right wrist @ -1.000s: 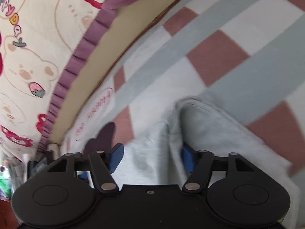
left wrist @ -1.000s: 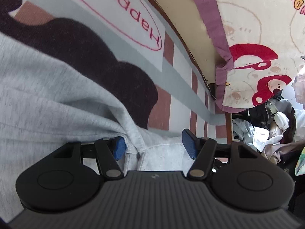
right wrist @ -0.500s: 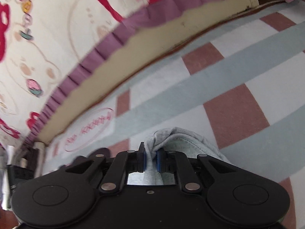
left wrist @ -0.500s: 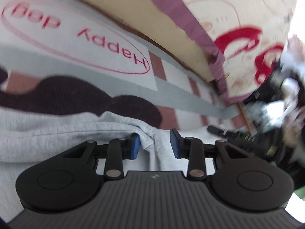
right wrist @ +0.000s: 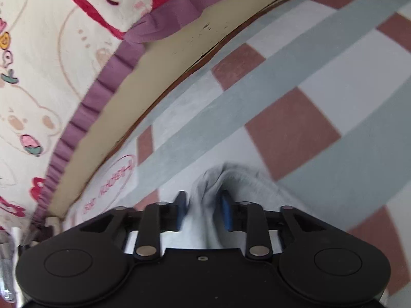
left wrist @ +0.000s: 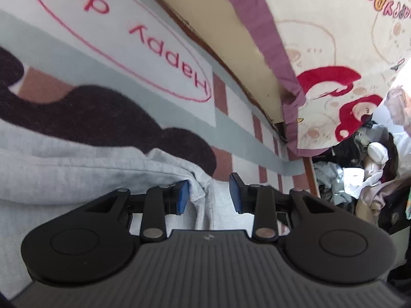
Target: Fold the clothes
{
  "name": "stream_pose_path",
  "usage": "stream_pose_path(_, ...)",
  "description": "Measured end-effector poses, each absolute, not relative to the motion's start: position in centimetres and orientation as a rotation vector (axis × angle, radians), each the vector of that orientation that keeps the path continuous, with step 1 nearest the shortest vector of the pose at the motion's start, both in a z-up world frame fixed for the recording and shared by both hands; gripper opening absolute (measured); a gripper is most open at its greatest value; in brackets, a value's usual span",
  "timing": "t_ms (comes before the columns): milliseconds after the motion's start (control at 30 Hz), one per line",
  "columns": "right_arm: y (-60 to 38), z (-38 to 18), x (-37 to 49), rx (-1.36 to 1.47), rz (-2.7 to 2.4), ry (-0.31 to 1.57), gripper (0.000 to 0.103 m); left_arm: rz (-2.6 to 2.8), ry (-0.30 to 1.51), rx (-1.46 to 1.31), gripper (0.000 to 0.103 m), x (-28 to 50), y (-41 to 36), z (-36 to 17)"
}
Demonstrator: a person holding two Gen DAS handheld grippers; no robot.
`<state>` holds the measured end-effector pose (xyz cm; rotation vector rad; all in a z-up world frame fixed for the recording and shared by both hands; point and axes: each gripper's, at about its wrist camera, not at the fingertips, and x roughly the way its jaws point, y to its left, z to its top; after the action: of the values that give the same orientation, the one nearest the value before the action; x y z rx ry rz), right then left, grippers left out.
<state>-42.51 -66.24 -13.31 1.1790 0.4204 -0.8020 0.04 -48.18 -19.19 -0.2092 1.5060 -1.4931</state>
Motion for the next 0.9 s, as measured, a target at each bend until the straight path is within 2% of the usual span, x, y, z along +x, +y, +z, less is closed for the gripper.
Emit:
stream_pose_path(67, -65.5, -13.3, -42.2, 1.117, -0.786, 0.442, 0.043, -1.501, 1.498, -0.156, 0.035, 0.2, -48.2, -18.2)
stream_pose_path(133, -64.5, -12.9, -41.7, 1.005, -0.805, 0.461, 0.010, -1.541, 1.421, 0.008, 0.042, 0.4, -47.8, -16.3)
stream_pose_path(167, -64.1, -12.7, -41.5, 0.957, -0.823, 0.463, 0.007, -1.565, 1.374, 0.100, 0.042, 0.5, -47.5, -15.2)
stream_pose_path(233, -63.6, -12.4, -41.4, 0.932, -0.864, 0.443, 0.006, -1.583, 1.290, 0.218, 0.045, 1.6, -46.1, -13.2)
stream_pose_path(333, -63.5, -12.4, -40.3, 0.845, -0.890, 0.531, 0.006, -1.463, 1.140, 0.276, 0.050, 5.1, -42.7, -10.9)
stream_pose_path(467, -63.7, -12.3, -39.4, 0.810, -0.928, 0.572, 0.006, -1.170, 0.980, 0.365, 0.054, 9.9, -38.0, -10.3)
stream_pose_path(600, -63.7, -12.0, -38.6, 0.773, -0.951, 0.605, 0.006, -1.026, 1.016, 0.300, 0.056, 13.6, -34.0, -11.6)
stream_pose_path(767, -63.3, -12.1, -37.8, 0.693, -0.971, 0.662, 0.012, -0.926, 1.031, 0.215, 0.057, 16.3, -31.0, -12.6)
stream_pose_path(900, -63.3, -12.3, -37.9, 0.704, -0.979, 0.642, 0.012, -0.887, 0.998, 0.246, 0.064, 16.5, -31.2, -13.2)
